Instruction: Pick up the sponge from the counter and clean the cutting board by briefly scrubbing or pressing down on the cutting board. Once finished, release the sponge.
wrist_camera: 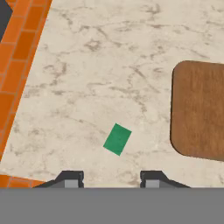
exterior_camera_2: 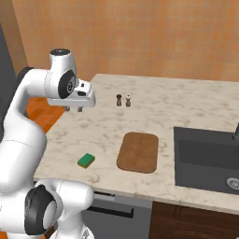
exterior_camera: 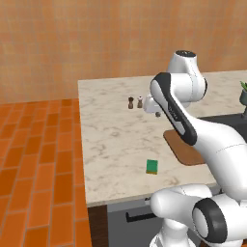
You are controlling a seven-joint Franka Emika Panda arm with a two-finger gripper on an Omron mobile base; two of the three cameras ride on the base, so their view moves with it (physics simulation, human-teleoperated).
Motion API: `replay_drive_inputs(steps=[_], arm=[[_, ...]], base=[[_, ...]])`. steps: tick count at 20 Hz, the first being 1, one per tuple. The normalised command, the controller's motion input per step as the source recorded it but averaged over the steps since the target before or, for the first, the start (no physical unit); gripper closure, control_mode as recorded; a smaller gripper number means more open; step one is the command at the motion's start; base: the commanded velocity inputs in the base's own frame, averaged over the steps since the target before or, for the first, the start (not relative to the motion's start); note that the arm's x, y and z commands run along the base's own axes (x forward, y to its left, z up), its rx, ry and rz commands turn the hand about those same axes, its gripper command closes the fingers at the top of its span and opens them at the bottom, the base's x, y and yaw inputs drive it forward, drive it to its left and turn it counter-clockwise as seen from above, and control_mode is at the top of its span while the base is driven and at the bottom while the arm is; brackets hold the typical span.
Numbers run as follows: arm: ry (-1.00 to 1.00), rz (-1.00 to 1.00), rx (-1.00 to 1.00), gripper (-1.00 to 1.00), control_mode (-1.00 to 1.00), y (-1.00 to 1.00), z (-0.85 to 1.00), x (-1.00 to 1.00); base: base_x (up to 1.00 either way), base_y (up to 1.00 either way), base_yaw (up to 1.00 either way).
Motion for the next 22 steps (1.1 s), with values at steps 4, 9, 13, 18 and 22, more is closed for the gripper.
replay_drive_inputs(steps=[4, 9, 13, 18, 22], arm=[[0.0, 0.0, 0.0, -1.0, -1.0, 0.05, -0.26, -0.01], [0.01, -0.08, 0.0, -1.0, -1.0, 0.01, -0.76, 0.08], [0.08, -0.12, 0.0, -1.0, -1.0, -0.04, -0.8, 0.04], [0.16, -0.13, 0.06, -1.0, -1.0, -0.05, -0.48, 0.11], [0.2, -0.1, 0.04, -1.0, -1.0, -0.06, -0.5, 0.14]], base=[[0.0, 0.0, 0.0], [0.0, 0.0, 0.0], [0.0, 0.0, 0.0], [0.0, 0.0, 0.0], [0.0, 0.0, 0.0]])
